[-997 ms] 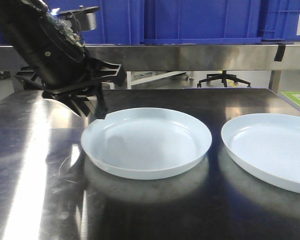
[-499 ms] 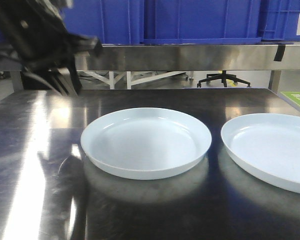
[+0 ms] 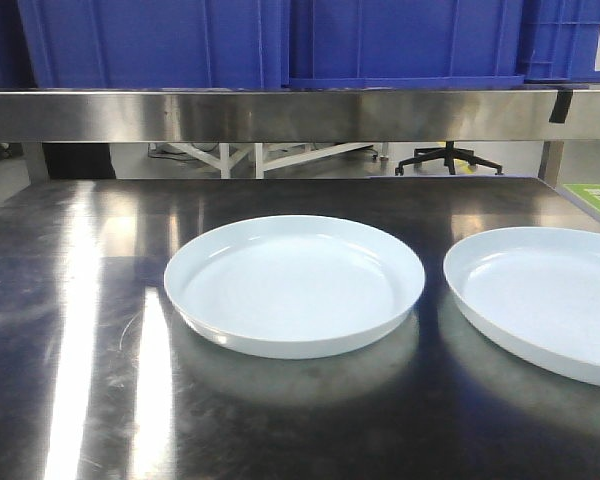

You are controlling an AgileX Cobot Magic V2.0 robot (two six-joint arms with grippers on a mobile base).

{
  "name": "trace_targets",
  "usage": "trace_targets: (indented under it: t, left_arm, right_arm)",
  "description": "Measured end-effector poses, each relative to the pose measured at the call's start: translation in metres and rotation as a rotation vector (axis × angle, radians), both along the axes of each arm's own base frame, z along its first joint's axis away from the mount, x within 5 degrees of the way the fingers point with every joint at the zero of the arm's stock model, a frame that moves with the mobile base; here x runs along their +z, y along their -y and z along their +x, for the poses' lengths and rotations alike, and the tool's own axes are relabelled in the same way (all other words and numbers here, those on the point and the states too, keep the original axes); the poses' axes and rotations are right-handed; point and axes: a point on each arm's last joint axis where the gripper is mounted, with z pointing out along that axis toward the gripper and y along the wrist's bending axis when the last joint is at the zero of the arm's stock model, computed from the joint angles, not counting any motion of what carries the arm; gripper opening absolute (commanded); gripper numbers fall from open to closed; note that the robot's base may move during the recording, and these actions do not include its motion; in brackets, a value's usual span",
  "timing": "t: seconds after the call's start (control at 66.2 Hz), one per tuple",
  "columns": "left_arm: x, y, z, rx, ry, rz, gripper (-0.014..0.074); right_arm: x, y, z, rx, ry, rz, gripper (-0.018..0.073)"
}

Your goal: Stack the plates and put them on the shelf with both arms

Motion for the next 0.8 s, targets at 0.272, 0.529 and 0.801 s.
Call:
trace_targets:
  t: [0.272,0.529,0.801]
  left_arm:
    - [-0.046,-0.007,-0.07,0.002,0.008,0.003,0.0083]
    - [-0.103,-0.012,-0.124,-0.001,-0.004,0.017,0.0083]
    - [-0.114,-0.013,-0.134,-0.005,0.041,0.033,0.0083]
  right_arm:
    - [0.0,0.0,0.0,0.0,0.0,0.0,0.0558]
    - [0.0,0.0,0.0,0.0,0.0,0.0,0.0558]
    - [0.0,0.0,0.0,0.0,0.0,0.0,0.0558]
